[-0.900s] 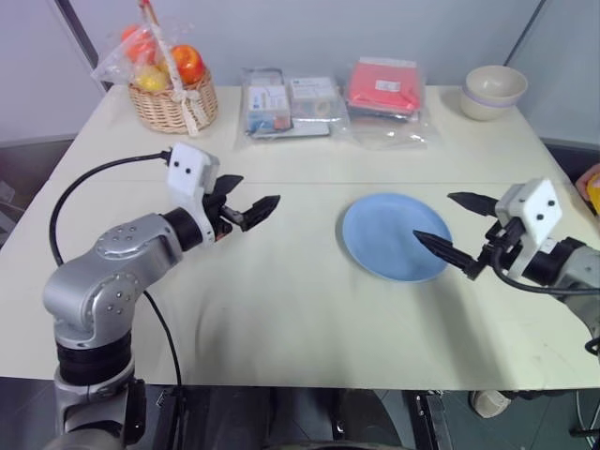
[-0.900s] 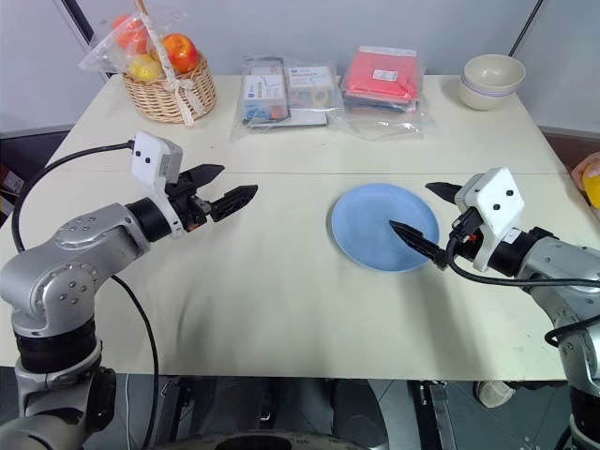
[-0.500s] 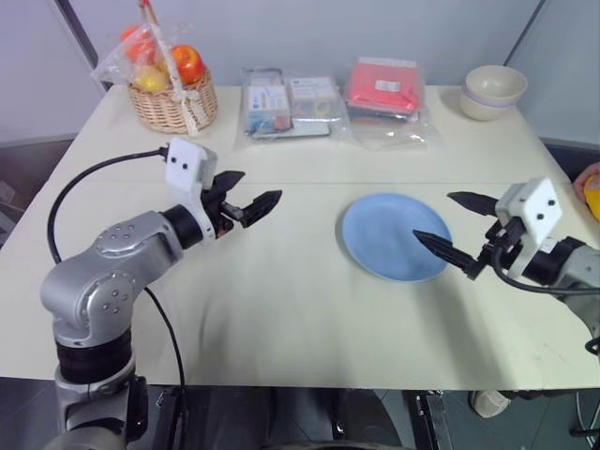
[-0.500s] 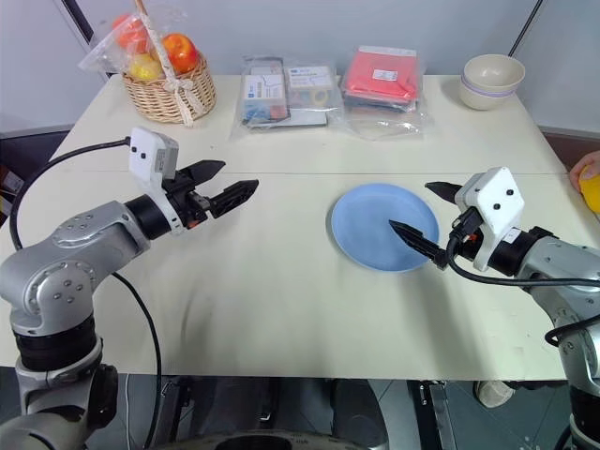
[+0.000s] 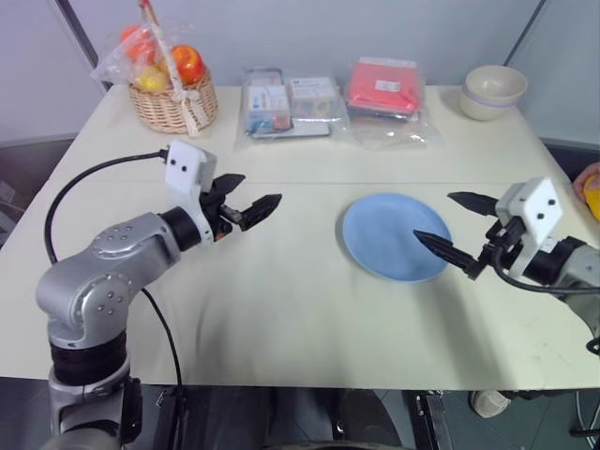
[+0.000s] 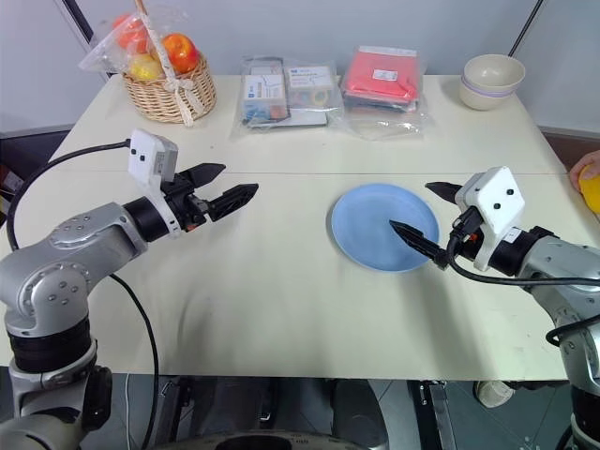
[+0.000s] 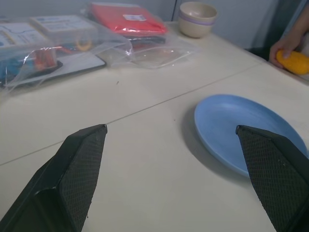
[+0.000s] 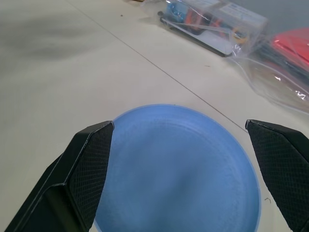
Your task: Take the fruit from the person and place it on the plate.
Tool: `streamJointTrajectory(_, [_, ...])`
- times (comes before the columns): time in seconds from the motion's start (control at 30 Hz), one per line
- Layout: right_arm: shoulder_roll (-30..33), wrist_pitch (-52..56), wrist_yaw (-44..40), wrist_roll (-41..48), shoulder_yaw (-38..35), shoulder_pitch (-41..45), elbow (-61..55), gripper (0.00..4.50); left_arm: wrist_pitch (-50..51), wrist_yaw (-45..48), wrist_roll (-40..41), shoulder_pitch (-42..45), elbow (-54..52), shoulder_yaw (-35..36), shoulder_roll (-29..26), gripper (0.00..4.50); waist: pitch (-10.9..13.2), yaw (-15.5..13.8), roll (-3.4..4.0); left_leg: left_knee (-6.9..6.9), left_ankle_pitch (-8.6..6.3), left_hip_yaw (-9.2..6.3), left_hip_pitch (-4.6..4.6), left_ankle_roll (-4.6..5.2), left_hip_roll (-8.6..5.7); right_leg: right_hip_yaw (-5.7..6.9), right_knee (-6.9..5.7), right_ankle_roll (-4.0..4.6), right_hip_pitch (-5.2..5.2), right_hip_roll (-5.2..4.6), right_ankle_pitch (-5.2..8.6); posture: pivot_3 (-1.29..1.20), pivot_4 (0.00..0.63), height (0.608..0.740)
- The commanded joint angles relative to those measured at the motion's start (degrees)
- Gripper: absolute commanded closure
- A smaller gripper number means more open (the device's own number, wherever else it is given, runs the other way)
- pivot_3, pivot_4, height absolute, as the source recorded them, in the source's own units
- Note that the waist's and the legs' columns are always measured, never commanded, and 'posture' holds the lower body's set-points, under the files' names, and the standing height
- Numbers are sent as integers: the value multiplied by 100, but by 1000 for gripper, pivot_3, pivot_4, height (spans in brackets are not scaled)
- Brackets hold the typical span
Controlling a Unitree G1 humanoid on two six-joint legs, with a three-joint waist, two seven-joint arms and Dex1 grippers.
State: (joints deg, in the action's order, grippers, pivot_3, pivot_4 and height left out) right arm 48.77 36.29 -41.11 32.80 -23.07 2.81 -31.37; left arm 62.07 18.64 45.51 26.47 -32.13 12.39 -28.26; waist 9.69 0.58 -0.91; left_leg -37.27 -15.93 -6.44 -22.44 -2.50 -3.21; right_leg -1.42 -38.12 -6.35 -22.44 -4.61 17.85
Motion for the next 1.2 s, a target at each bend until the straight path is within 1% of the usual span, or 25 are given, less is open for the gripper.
streamJointTrajectory(0.03, [82, -16, -4, 75, -212, -4, -191, 0, -103, 58, 63, -8, -99, 62, -116, 37, 0, -1, 0, 0, 0, 0, 0, 0, 0, 0, 0, 0, 0, 0, 0, 0, 150, 740])
streamJointTrajectory(0.43, [57, 10, 10, 91, -180, -11, -231, 0, -153, 102, 68, -45, -88, 31, -179, 37, 0, -1, 0, 0, -1, 0, 0, 1, 0, 0, 0, 0, 0, 0, 0, 0, 150, 740])
streamJointTrajectory(1.03, [44, 54, 45, 96, -197, -28, -277, 0, -147, 44, 63, 96, -33, -52, -131, 37, 0, -2, 0, 0, -1, 0, 0, 1, 0, 0, 0, 0, 0, 0, 0, 0, 150, 740])
streamJointTrajectory(1.2, [43, 42, 41, 92, -193, -28, -268, 0, -205, -55, 36, 178, 30, -22, -37, 37, 0, 0, 0, 0, -1, 0, 0, 1, 0, 0, 0, 0, 0, 0, 0, 0, 150, 740])
